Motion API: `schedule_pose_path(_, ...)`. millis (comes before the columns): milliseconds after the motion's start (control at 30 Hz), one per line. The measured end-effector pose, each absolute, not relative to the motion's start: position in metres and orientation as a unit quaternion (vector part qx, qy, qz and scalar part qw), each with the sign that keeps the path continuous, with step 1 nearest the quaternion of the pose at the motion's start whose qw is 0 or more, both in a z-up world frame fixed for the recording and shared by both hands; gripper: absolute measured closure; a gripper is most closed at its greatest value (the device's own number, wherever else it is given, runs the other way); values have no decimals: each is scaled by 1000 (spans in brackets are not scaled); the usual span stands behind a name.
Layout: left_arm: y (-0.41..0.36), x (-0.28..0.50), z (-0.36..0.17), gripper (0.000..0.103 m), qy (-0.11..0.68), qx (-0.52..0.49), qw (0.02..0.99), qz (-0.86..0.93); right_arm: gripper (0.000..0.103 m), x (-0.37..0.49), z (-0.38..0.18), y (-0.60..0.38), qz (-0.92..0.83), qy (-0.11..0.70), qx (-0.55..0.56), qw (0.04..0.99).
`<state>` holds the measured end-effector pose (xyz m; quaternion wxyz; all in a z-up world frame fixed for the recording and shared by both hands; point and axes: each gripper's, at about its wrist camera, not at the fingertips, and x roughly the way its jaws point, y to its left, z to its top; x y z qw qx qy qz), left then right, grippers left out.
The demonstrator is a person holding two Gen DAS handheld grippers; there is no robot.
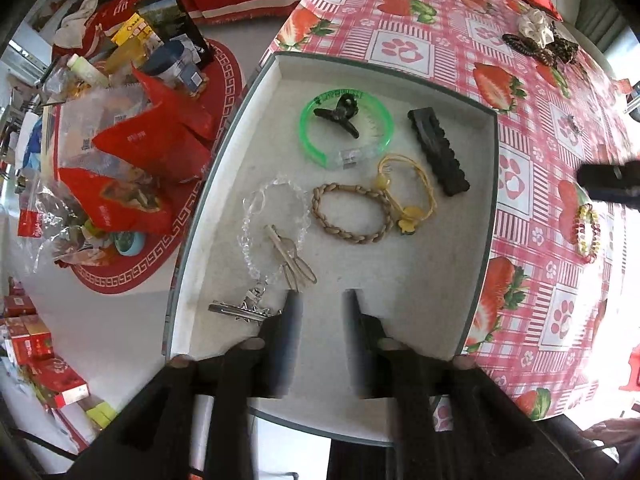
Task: Organize jewelry
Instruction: 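Move both open tools back over the table toward the remaining jewelry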
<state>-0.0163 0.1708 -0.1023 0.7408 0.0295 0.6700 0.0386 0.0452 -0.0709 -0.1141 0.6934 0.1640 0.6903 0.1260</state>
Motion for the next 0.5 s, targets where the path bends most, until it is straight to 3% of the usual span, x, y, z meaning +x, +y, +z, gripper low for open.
schedule_pose_path(33, 172, -16, -99, 0, 666, 27, 744, 48, 58, 42, -117, -83, 114, 692, 170, 692)
schedule_pose_path(167, 168, -13, -92, 0, 658, 34, 751, 49, 57, 27, -127, -120, 75, 698, 189, 686)
schedule_pose_path(300, 154, -7, -85, 0, 654, 58, 753, 38, 42, 13, -137, -154, 38, 703, 203, 681)
schedule_pose_path(500, 112, 2, -69, 0, 649, 74, 757, 4, 41, 0, -149, -192, -1, 704, 224, 675)
